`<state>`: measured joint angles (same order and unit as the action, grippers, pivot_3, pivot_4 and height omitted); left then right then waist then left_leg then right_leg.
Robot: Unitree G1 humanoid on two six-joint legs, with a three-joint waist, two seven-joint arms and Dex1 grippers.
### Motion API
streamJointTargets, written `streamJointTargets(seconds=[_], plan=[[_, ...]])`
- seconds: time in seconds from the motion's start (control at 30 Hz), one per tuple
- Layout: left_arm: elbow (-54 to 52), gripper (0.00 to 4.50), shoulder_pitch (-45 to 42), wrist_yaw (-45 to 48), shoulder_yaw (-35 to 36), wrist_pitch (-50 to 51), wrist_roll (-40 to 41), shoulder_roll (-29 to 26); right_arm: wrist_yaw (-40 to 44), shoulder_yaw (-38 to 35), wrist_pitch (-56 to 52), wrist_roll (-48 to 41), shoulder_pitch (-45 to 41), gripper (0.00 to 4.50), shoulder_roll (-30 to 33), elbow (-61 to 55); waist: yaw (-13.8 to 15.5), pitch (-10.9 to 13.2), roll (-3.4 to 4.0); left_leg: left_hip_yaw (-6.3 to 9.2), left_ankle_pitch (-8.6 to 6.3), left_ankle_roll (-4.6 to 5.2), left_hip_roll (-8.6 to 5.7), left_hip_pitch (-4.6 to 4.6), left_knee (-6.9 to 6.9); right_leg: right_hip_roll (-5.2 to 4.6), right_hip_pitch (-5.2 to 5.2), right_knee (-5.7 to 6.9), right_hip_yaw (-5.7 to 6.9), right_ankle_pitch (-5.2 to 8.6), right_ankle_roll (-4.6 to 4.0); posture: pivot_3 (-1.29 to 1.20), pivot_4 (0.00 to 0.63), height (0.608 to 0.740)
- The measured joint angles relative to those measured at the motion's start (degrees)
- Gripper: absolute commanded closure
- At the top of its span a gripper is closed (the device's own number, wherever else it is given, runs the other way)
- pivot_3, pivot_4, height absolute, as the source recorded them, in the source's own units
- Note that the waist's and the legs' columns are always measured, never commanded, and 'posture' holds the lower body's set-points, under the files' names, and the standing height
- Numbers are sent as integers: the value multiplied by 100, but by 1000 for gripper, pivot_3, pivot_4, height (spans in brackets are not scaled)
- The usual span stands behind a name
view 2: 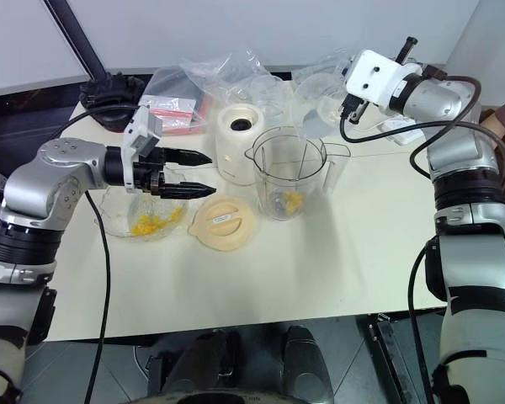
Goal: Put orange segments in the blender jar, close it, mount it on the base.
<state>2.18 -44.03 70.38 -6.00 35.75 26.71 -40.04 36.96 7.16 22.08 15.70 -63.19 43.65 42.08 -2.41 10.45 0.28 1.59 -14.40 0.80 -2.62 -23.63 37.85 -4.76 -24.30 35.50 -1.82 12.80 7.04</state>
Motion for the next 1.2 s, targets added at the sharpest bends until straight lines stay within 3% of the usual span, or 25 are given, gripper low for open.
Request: streamJointTargets(seconds=[0.9,1.2], plan=[[1,669,55,-10,-1,-13,-48,5,-445,192,533,596,-69,4489,96,58,-2,0,0,0,2,-4,0,0,0,1,0,2,0,0,0,0,150,740],[1,669,54,-8,4,25,-8,27,-225,-572,-910,-602,50,4489,-210,-17,15,0,0,0,3,-4,0,0,0,0,0,5,-1,0,0,0,150,740]])
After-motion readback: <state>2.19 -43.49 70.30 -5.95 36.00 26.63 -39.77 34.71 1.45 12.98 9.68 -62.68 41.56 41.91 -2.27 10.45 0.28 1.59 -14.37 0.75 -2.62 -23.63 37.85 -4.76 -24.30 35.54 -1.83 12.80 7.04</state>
